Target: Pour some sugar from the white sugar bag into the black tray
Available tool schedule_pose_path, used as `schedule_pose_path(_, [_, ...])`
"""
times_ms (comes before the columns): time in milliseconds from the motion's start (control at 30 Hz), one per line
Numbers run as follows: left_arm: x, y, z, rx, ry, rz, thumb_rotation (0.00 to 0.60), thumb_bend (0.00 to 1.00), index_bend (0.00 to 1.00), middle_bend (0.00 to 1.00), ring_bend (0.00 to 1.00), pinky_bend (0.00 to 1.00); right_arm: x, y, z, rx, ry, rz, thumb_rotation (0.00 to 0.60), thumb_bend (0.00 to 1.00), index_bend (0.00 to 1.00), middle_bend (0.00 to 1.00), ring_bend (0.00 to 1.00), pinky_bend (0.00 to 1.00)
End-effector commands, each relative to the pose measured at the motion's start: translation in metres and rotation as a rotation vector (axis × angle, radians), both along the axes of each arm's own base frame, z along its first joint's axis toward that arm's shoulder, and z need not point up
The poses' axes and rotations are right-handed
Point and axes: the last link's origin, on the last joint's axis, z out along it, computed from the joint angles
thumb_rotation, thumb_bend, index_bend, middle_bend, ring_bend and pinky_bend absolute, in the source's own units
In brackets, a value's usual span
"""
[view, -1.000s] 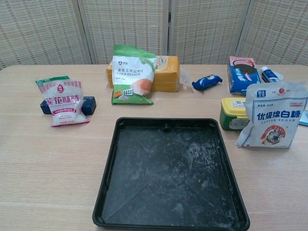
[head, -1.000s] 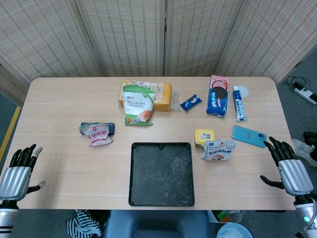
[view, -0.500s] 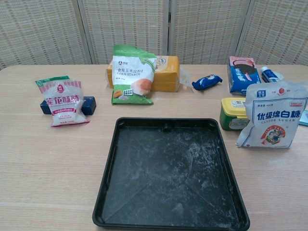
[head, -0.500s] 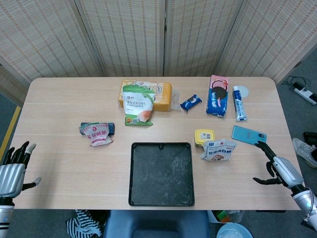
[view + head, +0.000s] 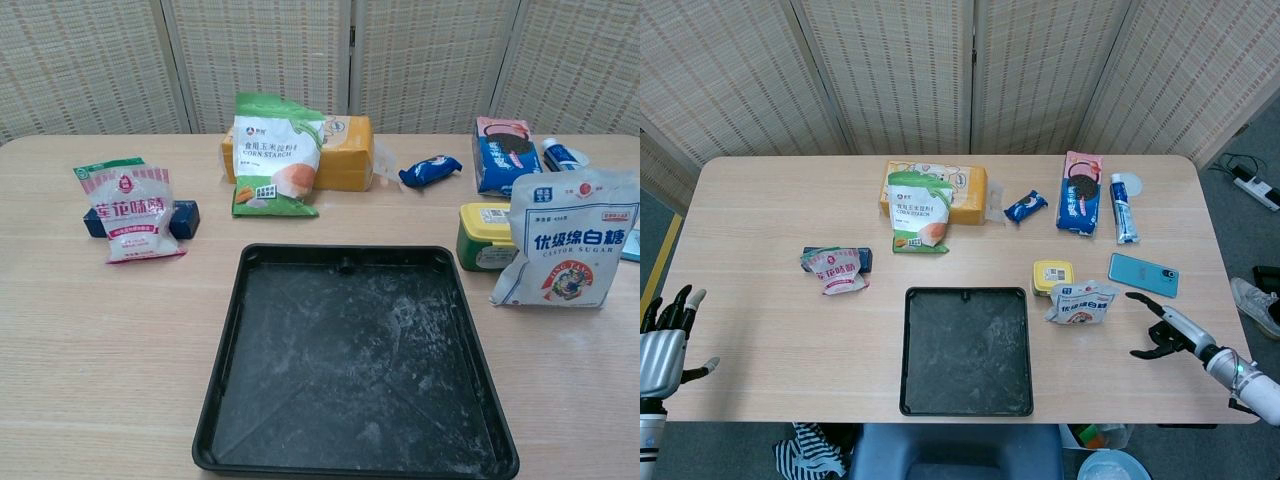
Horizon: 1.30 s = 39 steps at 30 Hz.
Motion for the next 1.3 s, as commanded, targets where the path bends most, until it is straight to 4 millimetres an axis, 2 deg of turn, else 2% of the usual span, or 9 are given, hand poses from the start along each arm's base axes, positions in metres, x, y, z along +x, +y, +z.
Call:
schedule_pose_path(33, [-0.001,0.001,-0.001,-0.004,0.006,0.005,0.600,0.17,0.00,0.00,0.17,0.00,0.006,-0.014,-0.018,0.083,-0.054,0.013,0.600,0.19,0.00,0.00,0.83,1.00])
schedule_pose_path(367, [-0.001,0.001,-0.001,-0.001,0.010,0.009,0.600,0.17,0.00,0.00,0.18,0.00,0.013,-0.030,-0.024,0.096,-0.088,0.042,0.600,0.19,0.00,0.00,0.83,1.00])
schedule_pose_path(600, [-0.002,0.001,-0.001,-0.001,0.012,0.012,0.600,0.17,0.00,0.00,0.18,0.00,0.018,-0.031,-0.028,0.112,-0.098,0.061,0.600,0.19,0.00,0.00,0.83,1.00])
schedule_pose_path(1000, [0.000,0.001,-0.003,-0.007,0.016,0.011,0.600,0.17,0.00,0.00,0.18,0.00,0.013,-0.001,-0.024,0.184,-0.022,0.145,0.600,0.19,0.00,0.00,0.83,1.00])
schedule_pose_path(1300, [0.000,0.000,-0.003,-0.007,0.019,0.013,0.600,0.17,0.00,0.00,0.19,0.00,0.017,0.018,-0.009,0.144,0.068,0.237,0.600,0.19,0.00,0.00,0.83,1.00])
